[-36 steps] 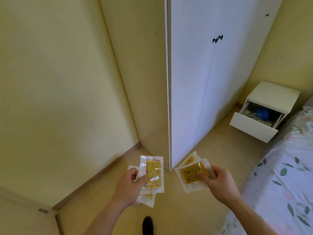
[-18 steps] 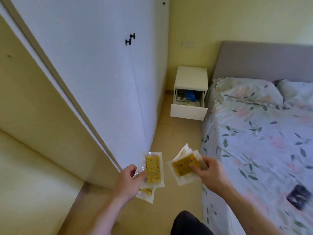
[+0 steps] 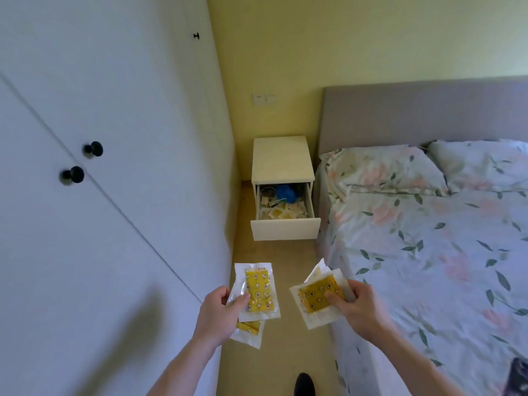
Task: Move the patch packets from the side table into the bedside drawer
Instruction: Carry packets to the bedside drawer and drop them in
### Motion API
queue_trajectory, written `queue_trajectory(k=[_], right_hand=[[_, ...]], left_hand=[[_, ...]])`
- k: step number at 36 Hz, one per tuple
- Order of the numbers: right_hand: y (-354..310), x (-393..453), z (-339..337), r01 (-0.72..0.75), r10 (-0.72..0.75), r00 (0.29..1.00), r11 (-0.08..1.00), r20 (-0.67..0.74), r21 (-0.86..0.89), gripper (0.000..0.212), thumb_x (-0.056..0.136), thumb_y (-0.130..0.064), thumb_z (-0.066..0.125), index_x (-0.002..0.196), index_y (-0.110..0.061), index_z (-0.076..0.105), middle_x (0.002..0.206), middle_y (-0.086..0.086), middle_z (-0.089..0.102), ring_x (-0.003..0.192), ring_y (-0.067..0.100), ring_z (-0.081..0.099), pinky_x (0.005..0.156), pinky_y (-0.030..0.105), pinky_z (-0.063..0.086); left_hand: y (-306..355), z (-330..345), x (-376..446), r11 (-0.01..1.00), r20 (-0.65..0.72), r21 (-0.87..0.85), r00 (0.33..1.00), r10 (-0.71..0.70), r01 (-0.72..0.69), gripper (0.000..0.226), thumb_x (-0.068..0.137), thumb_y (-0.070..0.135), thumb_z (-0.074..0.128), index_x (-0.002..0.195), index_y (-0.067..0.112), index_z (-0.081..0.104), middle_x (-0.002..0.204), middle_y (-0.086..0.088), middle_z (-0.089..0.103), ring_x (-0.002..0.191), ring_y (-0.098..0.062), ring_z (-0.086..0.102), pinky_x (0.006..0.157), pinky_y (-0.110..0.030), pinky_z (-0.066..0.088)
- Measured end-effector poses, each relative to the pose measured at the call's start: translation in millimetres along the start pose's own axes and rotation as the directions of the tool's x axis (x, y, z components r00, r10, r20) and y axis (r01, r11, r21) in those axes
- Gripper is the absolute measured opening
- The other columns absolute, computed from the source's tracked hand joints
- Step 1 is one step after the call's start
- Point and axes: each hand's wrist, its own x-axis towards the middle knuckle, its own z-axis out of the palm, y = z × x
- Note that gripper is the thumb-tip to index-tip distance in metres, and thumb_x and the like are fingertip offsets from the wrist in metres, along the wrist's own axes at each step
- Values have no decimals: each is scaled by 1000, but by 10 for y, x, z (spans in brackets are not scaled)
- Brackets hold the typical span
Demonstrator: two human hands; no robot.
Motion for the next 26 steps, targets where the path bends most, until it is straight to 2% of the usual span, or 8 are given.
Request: queue_trajectory(k=[5, 9, 12, 15, 18, 21, 24, 26], right_hand=[[-291, 817, -187, -17, 17, 1000, 999, -17, -41, 6, 86, -28, 77, 81, -26, 76, 73, -13, 75, 55, 1, 63, 51, 19, 45], [-555, 1399, -274, -13, 12, 999, 999, -32, -36, 5, 86, -24, 77, 82, -25, 76, 70, -18, 74, 60, -4, 65, 50, 11, 43], [-672, 1841, -313, -35, 33, 998, 999, -51, -35, 4, 87, -24, 77, 83, -24, 76, 68, -16, 73, 56, -6, 63, 46, 9, 41], [-768, 2274, -328, -58, 54, 995, 998, -86, -37, 4, 88, -25, 75, 85, -23, 75, 66, -13, 71, 47, -3, 58, 41, 10, 38], [-829, 2690, -332, -87, 80, 988, 995, -129, -49, 4, 88, -27, 75, 86, -24, 76, 71, -10, 74, 50, 2, 62, 43, 15, 43], [-916, 3064, -353, -125, 117, 980, 992, -163, -34, 5, 88, -26, 75, 86, -22, 76, 72, -10, 75, 60, 6, 67, 48, 17, 48], [-1005, 3399, -354, -131, 127, 972, 991, -197, -5, 6, 89, -24, 74, 85, -19, 77, 65, -13, 72, 51, -5, 61, 44, 9, 40], [-1051, 3618, -359, -152, 146, 963, 988, -227, -10, 5, 88, -24, 75, 86, -21, 77, 66, -11, 72, 47, -7, 58, 42, 8, 36]], left_hand=[[411, 91, 685, 1000, -12, 17, 1000, -17, 17, 31, 93, 35, 68, 70, 24, 51, 67, 9, 60, 53, -5, 59, 45, -13, 38], [666, 114, 1253, 998, 5, 39, 998, -55, 54, 28, 95, 41, 65, 75, 22, 56, 77, 4, 68, 67, -10, 68, 52, -19, 43], [805, 132, 1781, 994, 23, 72, 996, -83, 81, 28, 95, 44, 64, 80, 20, 60, 81, 3, 71, 72, -11, 70, 55, -21, 48], [898, 167, 2373, 989, 53, 109, 993, -104, 97, 30, 93, 48, 64, 91, 18, 67, 88, 3, 73, 78, -13, 71, 67, -27, 57], [976, 208, 2977, 987, 97, 126, 989, -114, 101, 30, 92, 47, 66, 91, 18, 69, 87, 4, 74, 80, -14, 72, 72, -32, 59], [1071, 238, 3538, 981, 124, 161, 984, -126, 105, 35, 94, 46, 63, 85, 12, 69, 83, 0, 74, 77, -17, 71, 69, -33, 56], [1196, 279, 4017, 969, 145, 232, 982, -124, 88, 39, 96, 47, 60, 71, 17, 60, 75, 1, 68, 71, -17, 66, 61, -29, 48], [1308, 310, 4314, 962, 153, 260, 981, -123, 80, 41, 96, 45, 59, 64, 20, 51, 68, 4, 60, 64, -15, 58, 56, -26, 40]])
